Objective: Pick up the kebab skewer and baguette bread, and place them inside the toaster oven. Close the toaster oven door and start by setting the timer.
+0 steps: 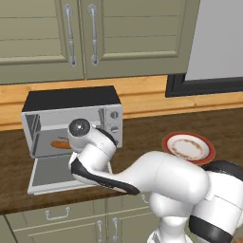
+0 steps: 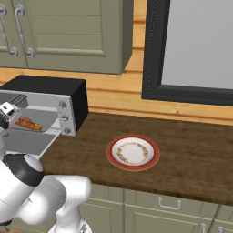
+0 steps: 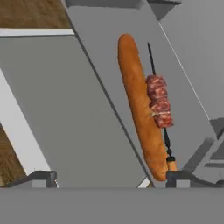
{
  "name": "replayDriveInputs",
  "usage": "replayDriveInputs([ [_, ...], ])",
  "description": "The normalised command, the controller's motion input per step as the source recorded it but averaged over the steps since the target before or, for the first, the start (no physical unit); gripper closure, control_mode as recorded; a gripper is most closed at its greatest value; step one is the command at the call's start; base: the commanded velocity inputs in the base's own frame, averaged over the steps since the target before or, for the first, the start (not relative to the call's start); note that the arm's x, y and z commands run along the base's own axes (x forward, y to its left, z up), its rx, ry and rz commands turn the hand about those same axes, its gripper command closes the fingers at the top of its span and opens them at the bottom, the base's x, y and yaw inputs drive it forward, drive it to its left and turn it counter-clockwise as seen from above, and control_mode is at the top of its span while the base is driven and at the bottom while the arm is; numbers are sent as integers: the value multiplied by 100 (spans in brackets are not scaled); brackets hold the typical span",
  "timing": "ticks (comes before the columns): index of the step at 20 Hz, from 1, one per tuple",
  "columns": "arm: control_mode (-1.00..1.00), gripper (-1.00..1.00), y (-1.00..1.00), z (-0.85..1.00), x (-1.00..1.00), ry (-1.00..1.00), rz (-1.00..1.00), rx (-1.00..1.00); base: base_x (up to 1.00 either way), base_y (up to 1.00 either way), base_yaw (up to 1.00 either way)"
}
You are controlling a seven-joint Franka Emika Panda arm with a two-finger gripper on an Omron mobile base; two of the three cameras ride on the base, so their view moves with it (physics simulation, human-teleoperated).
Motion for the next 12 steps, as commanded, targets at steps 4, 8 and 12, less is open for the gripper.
replayDriveInputs([
  [4, -100, -100, 0, -13, -18, 14, -59, 18, 0, 0, 0],
  [8, -100, -100, 0, -11, -4, 9, -63, 22, 0, 0, 0],
  [12, -100, -100, 0, -16, 5, 11, -64, 22, 0, 0, 0],
])
